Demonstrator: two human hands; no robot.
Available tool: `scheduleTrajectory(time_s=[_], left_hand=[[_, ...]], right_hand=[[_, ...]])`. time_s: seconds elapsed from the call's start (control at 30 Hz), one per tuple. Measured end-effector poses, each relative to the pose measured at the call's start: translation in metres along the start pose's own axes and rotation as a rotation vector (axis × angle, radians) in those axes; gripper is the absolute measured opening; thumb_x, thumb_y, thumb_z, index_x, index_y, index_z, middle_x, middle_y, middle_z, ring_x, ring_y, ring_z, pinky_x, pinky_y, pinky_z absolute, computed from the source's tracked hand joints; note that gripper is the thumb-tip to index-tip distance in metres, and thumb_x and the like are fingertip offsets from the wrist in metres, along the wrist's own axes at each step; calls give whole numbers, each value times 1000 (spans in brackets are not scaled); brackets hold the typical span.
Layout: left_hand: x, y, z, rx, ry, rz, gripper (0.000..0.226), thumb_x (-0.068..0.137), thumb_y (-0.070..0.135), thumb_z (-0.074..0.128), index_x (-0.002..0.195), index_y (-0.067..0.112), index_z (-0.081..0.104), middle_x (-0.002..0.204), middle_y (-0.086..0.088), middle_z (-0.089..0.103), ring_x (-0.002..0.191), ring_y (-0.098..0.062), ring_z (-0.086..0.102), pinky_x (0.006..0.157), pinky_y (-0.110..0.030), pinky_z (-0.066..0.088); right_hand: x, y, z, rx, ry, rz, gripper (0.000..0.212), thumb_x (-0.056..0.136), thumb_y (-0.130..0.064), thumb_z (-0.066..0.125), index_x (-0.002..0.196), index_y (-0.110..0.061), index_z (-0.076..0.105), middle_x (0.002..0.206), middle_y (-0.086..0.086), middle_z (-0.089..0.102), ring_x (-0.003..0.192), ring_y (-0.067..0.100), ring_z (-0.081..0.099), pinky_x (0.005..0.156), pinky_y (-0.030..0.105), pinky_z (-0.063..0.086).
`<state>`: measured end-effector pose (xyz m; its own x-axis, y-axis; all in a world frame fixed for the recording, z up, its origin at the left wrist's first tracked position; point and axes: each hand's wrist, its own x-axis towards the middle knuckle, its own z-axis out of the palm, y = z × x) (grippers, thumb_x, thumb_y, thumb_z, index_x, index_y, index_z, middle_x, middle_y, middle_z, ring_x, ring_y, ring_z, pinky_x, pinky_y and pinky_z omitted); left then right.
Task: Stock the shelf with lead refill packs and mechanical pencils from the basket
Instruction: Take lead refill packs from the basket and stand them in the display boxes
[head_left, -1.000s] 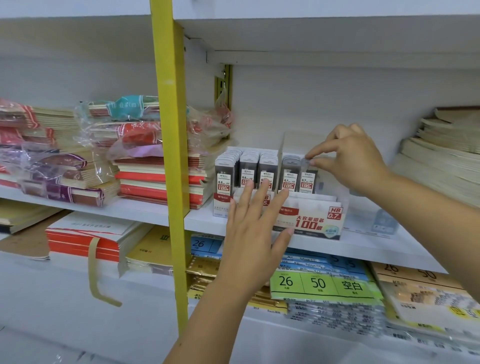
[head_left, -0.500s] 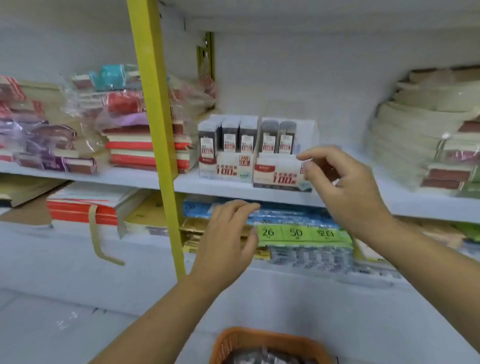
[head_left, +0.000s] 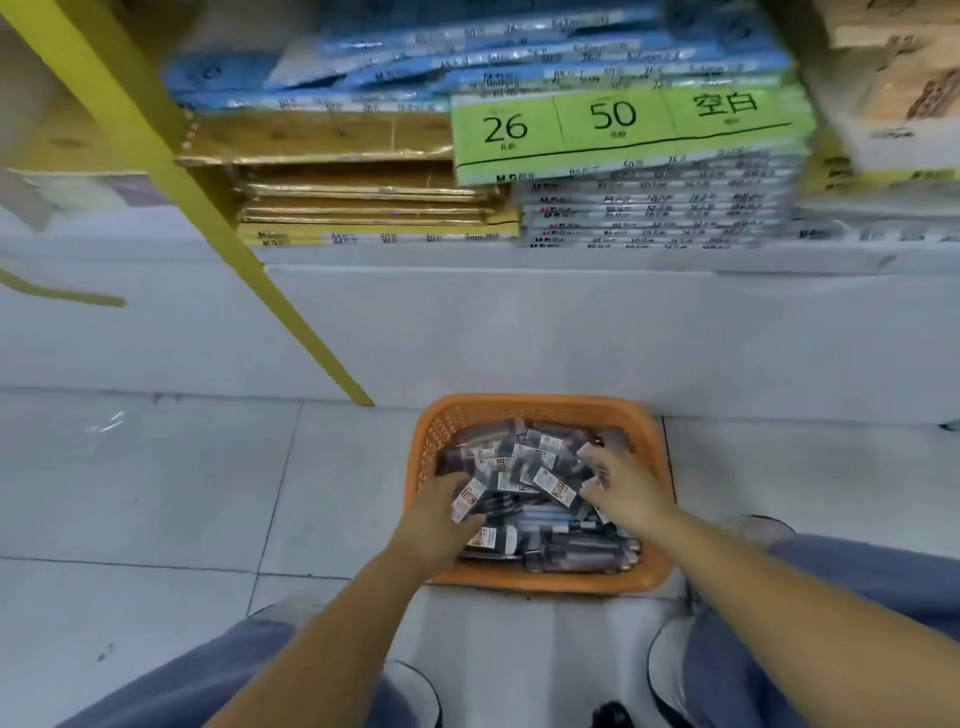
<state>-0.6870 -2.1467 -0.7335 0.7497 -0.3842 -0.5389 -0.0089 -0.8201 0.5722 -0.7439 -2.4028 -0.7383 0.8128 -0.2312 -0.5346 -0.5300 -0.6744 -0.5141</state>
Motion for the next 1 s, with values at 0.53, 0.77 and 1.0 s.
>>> scheduleTrajectory(time_s=[0.53,0.77,1.0], left_hand=[[85,-6,40,98,73,-98,80,86,46,73,152,29,32,154,-5,28,142,-28,21,119,-44,23],[86,-6,41,60,58,-151,61,84,47,75,136,25,50,144,-7,39,137,-28,31,117,-43,26],[85,-3,24,-73,-72,-157,58,81,40,81,130,16,60,123,-3,64,110,-23,60,99,-43,50]], right_hand=[[68,29,34,-240,37,-26,91,67,-61,77,142,-32,34,148,0,28,135,25,27,112,40,28],[69,27,28,-270,-45,-11,71,86,-62,54,145,-31,30,142,2,44,128,24,41,104,44,38],[75,17,24,-18,-41,1,49,82,-28,72,126,-22,53,114,-4,61,86,9,57,63,20,42]])
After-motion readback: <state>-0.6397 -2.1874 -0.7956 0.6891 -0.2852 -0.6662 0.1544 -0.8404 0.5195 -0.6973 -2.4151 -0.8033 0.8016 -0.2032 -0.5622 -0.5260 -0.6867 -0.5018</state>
